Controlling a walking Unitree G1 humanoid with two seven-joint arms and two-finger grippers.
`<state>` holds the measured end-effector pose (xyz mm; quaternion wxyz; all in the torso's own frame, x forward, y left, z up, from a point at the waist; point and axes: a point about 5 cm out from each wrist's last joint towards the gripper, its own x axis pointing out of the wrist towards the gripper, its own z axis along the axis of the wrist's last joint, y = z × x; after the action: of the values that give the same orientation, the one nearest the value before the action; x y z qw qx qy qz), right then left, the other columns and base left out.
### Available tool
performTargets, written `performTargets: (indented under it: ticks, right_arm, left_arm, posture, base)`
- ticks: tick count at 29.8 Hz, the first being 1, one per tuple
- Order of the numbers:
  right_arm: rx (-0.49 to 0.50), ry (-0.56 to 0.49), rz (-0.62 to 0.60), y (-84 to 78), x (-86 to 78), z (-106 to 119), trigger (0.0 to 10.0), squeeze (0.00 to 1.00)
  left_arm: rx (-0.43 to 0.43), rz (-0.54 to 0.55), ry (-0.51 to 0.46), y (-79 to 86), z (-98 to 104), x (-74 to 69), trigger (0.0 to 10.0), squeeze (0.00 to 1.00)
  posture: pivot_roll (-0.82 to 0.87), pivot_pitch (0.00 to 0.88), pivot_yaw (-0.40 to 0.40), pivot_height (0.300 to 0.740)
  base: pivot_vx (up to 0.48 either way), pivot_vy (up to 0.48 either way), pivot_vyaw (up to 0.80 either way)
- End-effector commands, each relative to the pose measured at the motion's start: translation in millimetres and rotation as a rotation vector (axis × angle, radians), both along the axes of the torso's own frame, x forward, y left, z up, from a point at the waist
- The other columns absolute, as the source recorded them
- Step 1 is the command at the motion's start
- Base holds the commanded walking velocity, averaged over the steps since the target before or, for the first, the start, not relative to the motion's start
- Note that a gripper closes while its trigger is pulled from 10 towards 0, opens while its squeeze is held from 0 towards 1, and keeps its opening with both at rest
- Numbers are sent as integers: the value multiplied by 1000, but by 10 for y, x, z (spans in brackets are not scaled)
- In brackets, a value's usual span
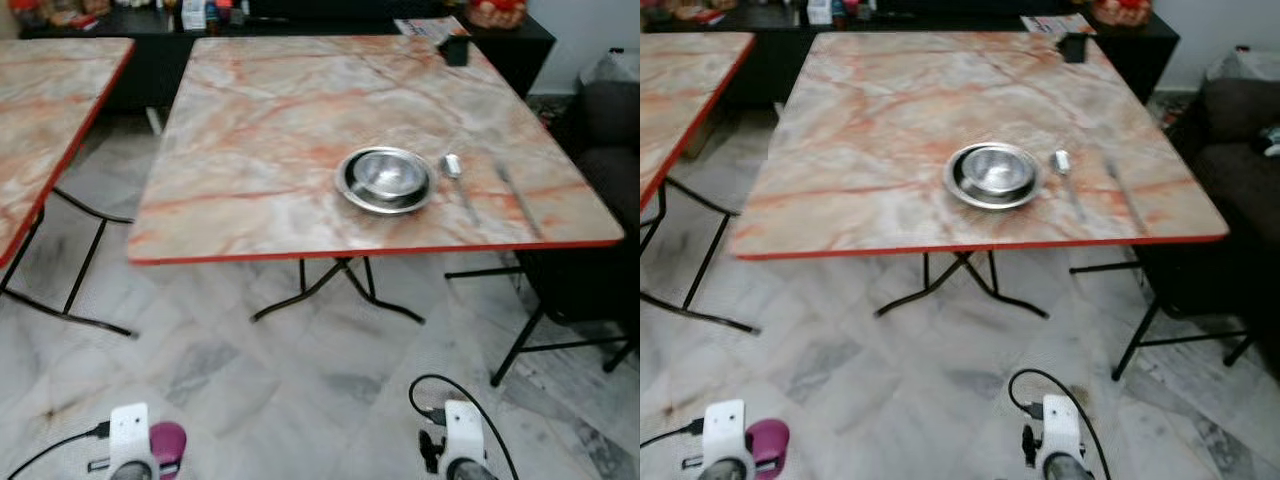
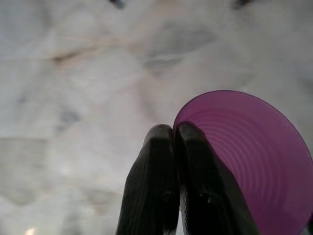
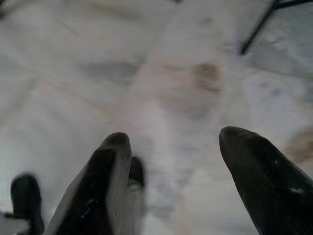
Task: Setting the table
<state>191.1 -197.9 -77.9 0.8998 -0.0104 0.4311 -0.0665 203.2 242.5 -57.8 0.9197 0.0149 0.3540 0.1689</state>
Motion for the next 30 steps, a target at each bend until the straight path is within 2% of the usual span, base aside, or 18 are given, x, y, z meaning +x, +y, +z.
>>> performTargets:
  ticks: [1, 6, 11, 14, 23, 30]
  right_arm:
    - [13, 4, 1, 48, -8, -12, 10000, 0]
    - [12, 3, 3, 48, -9, -12, 10000, 0]
    - [12, 3, 4, 44, -10, -11, 10000, 0]
    - [11, 0, 5, 36, -2, -6, 10000, 0]
    - [17, -8, 11, 34, 11, 2, 10000, 0]
    - [3, -9, 37, 41, 28, 10, 10000, 0]
  left_arm:
    - [15, 14, 43, 77, -47, -116, 10000, 0]
    - [13, 17, 42, 73, -47, -114, 10000, 0]
    - [5, 23, 44, 68, -50, -114, 10000, 0]
    - [-7, 70, 23, 79, -37, -99, 10000, 0]
    - [-20, 93, -23, 69, -9, -64, 10000, 0]
    - [-22, 101, -23, 64, -12, -68, 10000, 0]
  posture:
    - [38, 153, -28, 740]
    - [37, 155, -29, 740]
    - [37, 155, -30, 740]
    - [36, 155, -34, 740]
    - [38, 156, -40, 740]
    - [37, 154, -42, 740]
  base:
    - [0, -424, 0]
    - [0, -380, 0]
    - [0, 0, 0]
    - [0, 0, 0]
    - [0, 0, 0]
    - [320, 0, 0]
